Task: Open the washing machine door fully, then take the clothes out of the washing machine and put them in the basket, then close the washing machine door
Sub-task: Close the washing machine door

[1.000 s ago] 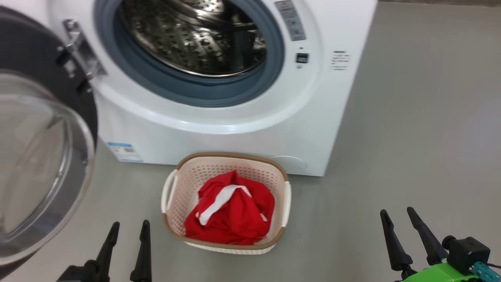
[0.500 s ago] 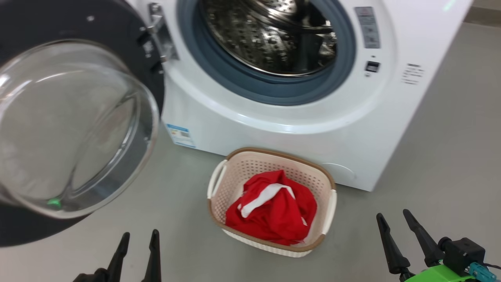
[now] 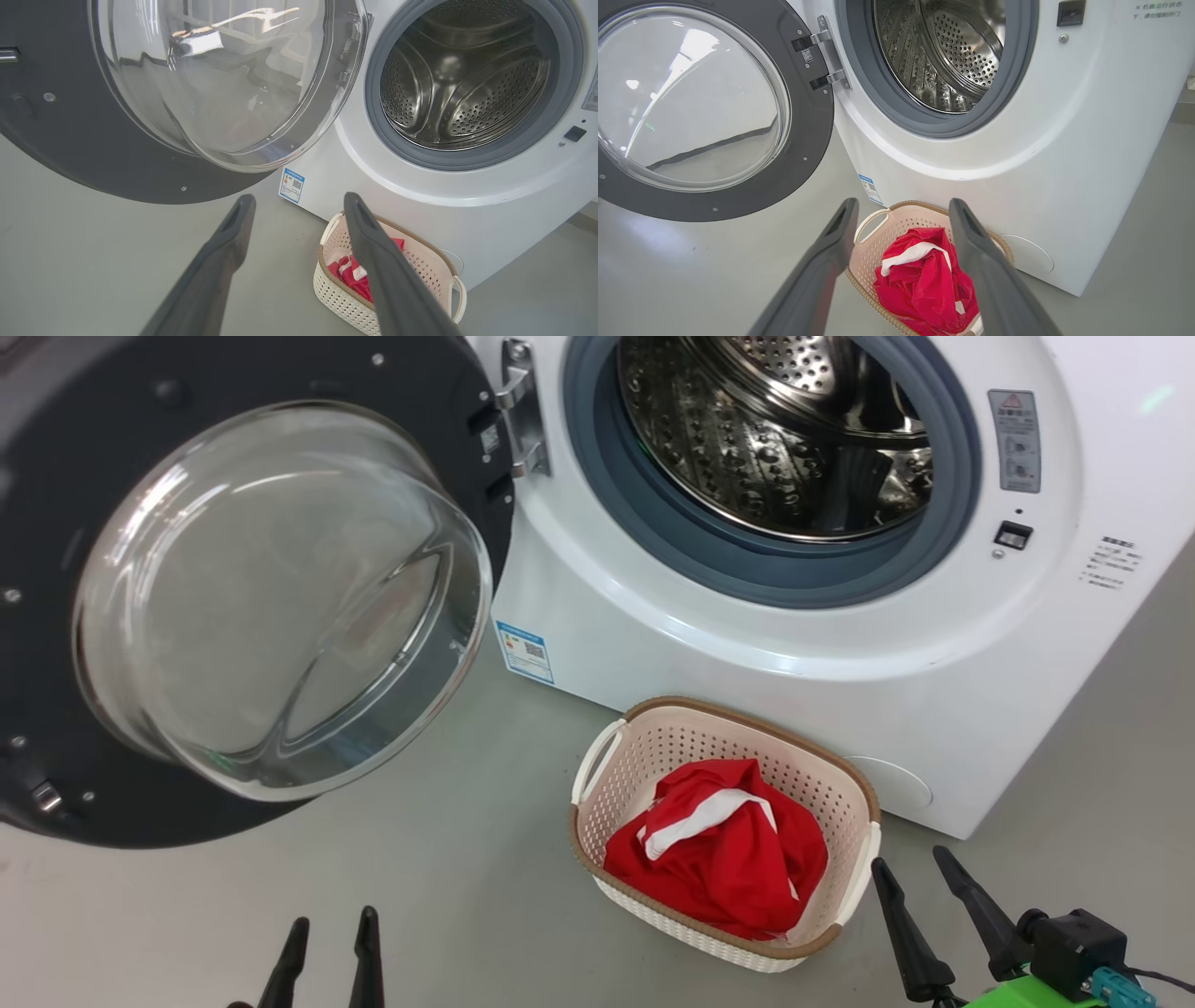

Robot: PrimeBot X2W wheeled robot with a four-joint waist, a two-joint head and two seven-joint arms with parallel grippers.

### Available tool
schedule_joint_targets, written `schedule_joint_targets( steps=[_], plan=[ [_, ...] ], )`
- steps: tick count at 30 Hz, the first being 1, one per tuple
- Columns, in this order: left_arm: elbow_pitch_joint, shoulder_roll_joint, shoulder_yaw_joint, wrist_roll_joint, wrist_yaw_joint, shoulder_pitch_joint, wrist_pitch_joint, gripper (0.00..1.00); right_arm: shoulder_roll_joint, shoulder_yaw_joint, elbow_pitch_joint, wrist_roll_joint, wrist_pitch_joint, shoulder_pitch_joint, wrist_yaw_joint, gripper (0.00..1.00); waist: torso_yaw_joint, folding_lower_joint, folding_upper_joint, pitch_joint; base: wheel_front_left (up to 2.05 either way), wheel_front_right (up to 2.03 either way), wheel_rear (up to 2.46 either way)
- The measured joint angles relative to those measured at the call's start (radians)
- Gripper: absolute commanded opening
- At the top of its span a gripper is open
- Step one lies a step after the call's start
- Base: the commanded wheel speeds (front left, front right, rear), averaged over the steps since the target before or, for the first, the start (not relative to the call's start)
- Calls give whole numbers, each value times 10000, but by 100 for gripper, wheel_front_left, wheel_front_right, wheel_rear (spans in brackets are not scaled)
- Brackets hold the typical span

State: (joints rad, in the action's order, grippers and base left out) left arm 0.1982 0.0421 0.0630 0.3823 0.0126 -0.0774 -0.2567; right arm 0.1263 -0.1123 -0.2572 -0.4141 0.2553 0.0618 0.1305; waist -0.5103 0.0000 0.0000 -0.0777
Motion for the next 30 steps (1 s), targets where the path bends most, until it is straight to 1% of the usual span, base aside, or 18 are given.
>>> schedule_joint_targets(
  steps=[8, 14, 15, 16, 20, 22, 27, 28, 30],
  plan=[
    [-263, 0, -48, 98, -221, -72, 0, 100, 12, -205, -119, -73, 0, -12, 0, 100, -107, 0, 0, 7, 0, 0, 0],
    [-313, 2, -44, 153, -222, -175, 0, 100, 12, -272, -146, -75, 0, -23, 0, 100, -99, 0, 0, 21, 0, 0, 0],
    [-362, 0, -33, 150, -205, -175, 2, 60, 10, -272, -153, -81, 0, -24, 0, 100, -94, 0, 0, 35, 0, 0, 0],
    [-426, 0, -36, 142, -194, -174, 0, 0, 10, -268, -153, -82, 0, -24, 0, 100, -91, 0, 0, 46, 0, 0, 0],
    [-836, -2, -274, 142, -79, -127, 0, 0, -10, -242, -148, -82, 0, -21, 0, 100, -79, 0, 0, 84, 0, 0, 0],
    [-1126, -2, -529, 125, 54, 59, 0, 0, -21, -207, -136, -82, 0, -19, 0, 100, -80, 0, 0, 79, 0, 0, 0],
    [-2125, -25, -1505, -591, 449, 1157, 0, 0, -35, -155, -155, -82, 0, -12, 0, 100, -111, 0, 0, 17, 0, 0, 0],
    [-2125, -25, -1505, -591, 449, 1157, 0, 0, -35, -155, -155, -82, 0, -12, 0, 100, -111, 0, 0, 17, 0, 0, 0],
    [-2543, -36, -1998, -838, 606, 1699, -2, 0, -35, -167, -171, -82, 0, -12, 0, 100, -122, 0, 0, 3, 0, 0, 0]
  ],
)
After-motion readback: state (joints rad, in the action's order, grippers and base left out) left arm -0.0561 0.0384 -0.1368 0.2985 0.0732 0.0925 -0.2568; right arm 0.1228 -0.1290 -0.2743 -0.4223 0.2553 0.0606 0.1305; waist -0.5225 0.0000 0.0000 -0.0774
